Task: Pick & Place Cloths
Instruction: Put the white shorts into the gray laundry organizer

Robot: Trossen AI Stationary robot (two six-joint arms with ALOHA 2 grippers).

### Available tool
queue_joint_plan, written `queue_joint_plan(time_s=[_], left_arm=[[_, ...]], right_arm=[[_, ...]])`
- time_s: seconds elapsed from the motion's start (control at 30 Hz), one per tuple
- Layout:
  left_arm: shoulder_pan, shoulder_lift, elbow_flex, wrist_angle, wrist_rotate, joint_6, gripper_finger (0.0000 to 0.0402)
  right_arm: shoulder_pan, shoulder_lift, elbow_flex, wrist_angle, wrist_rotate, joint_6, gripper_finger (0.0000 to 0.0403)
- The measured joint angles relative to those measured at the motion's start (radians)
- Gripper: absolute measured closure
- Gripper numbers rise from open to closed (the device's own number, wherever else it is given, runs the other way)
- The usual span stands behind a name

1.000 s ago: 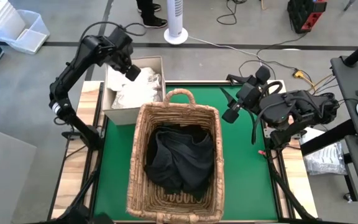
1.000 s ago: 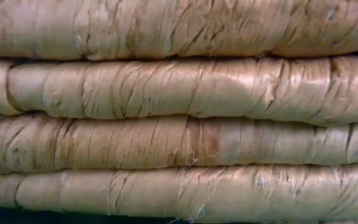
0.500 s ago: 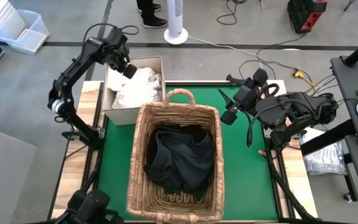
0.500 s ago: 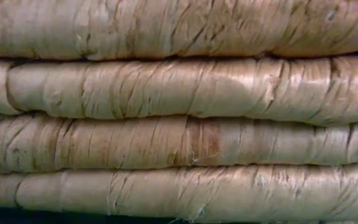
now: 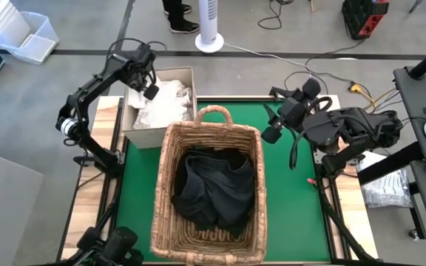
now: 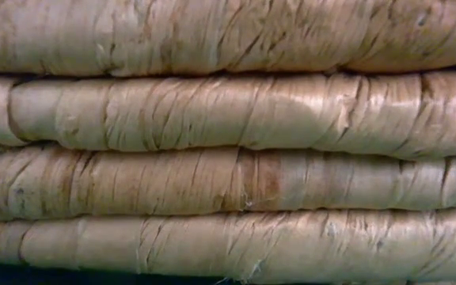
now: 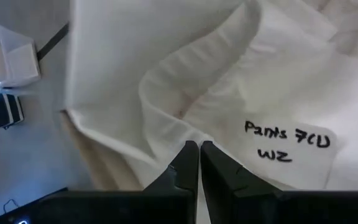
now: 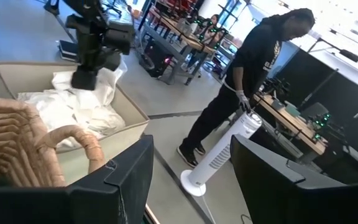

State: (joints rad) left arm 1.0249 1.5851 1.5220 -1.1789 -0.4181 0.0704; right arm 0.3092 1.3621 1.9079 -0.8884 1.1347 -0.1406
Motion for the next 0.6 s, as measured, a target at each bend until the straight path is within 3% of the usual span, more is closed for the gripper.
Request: queue_joint_plan(time_s=[0.6], left_arm=[[-0.003,-0.001,-0.228,0.046,0.095,-0.053,0.0401]], right_arm=[[-0.029,0.0,0.0,-0.001,-0.007,0.0,0.0197]])
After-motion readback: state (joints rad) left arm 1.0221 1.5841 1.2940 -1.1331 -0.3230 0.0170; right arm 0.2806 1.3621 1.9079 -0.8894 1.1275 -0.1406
